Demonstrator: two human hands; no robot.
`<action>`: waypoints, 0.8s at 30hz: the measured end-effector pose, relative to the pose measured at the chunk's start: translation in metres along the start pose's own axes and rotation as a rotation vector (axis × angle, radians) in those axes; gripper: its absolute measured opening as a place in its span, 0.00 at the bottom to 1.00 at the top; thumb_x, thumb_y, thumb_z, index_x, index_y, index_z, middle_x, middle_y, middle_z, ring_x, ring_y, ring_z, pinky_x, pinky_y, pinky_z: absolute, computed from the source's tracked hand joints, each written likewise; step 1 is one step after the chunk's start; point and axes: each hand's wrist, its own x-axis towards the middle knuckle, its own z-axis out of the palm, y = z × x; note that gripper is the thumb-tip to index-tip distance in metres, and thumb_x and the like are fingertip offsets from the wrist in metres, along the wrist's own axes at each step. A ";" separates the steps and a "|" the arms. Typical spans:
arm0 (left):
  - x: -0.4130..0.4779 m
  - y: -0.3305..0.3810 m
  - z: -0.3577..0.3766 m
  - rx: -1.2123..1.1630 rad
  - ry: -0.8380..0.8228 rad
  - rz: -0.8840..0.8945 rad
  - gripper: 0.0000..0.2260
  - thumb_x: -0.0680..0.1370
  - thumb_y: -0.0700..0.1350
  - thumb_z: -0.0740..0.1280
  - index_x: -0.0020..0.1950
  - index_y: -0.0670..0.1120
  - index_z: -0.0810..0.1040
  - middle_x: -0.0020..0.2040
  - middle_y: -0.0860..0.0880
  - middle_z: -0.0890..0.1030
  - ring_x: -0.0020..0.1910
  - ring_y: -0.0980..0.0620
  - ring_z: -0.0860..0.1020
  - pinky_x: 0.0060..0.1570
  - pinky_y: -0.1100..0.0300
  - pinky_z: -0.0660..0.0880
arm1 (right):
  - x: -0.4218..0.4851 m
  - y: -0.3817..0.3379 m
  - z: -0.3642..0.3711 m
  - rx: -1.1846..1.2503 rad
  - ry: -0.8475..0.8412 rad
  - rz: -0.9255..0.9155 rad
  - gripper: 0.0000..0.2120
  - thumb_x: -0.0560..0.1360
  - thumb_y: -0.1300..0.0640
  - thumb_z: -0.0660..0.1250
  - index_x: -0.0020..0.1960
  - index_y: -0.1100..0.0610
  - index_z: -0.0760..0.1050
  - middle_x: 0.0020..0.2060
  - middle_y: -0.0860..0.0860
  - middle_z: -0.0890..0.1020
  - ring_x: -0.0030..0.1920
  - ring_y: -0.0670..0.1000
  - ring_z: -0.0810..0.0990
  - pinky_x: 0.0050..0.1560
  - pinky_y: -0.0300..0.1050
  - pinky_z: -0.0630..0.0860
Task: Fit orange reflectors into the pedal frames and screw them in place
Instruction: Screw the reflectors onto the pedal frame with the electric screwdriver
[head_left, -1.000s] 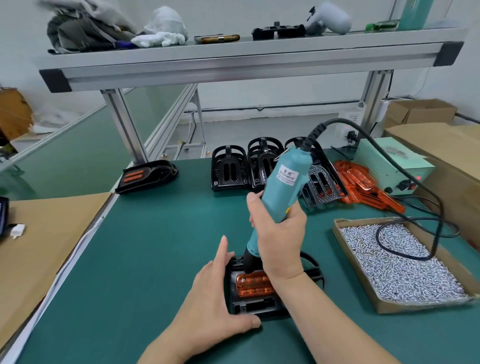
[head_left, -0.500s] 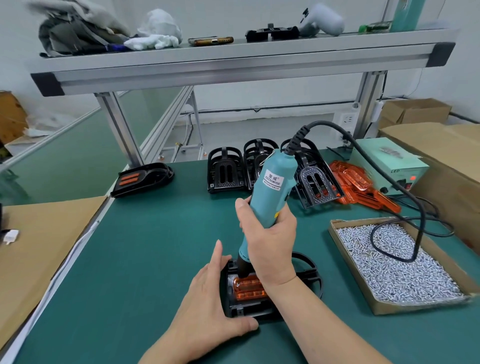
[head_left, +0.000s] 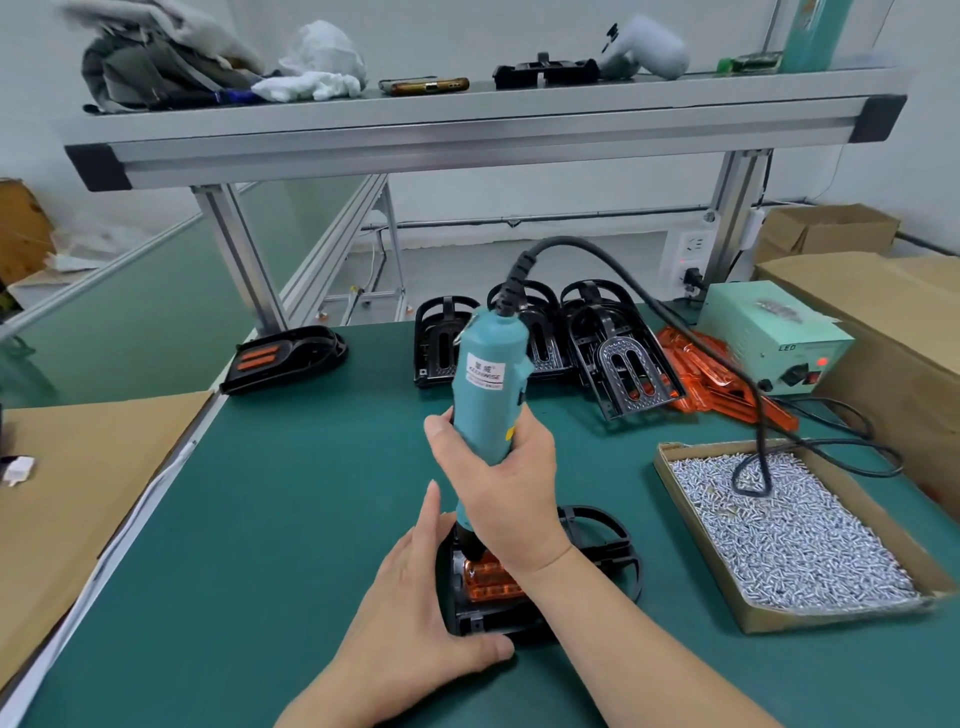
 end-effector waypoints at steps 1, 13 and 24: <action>0.000 0.000 0.000 0.005 0.011 -0.001 0.60 0.59 0.62 0.79 0.80 0.59 0.45 0.71 0.66 0.68 0.71 0.61 0.67 0.66 0.54 0.72 | 0.000 0.000 0.001 -0.003 -0.041 0.012 0.11 0.70 0.51 0.74 0.38 0.53 0.73 0.28 0.45 0.74 0.29 0.47 0.71 0.32 0.44 0.72; 0.001 -0.003 0.002 0.010 0.014 -0.039 0.61 0.58 0.62 0.79 0.79 0.63 0.42 0.72 0.65 0.68 0.71 0.61 0.68 0.64 0.53 0.74 | 0.005 0.000 -0.001 -0.048 -0.064 0.059 0.20 0.69 0.49 0.71 0.38 0.64 0.67 0.28 0.52 0.68 0.29 0.48 0.66 0.31 0.47 0.68; 0.001 -0.005 0.002 0.086 0.001 -0.038 0.63 0.57 0.67 0.76 0.74 0.69 0.29 0.69 0.78 0.58 0.69 0.73 0.59 0.62 0.67 0.68 | 0.002 -0.011 -0.018 0.069 -0.074 0.085 0.18 0.69 0.47 0.73 0.42 0.62 0.75 0.30 0.50 0.76 0.33 0.49 0.73 0.38 0.44 0.75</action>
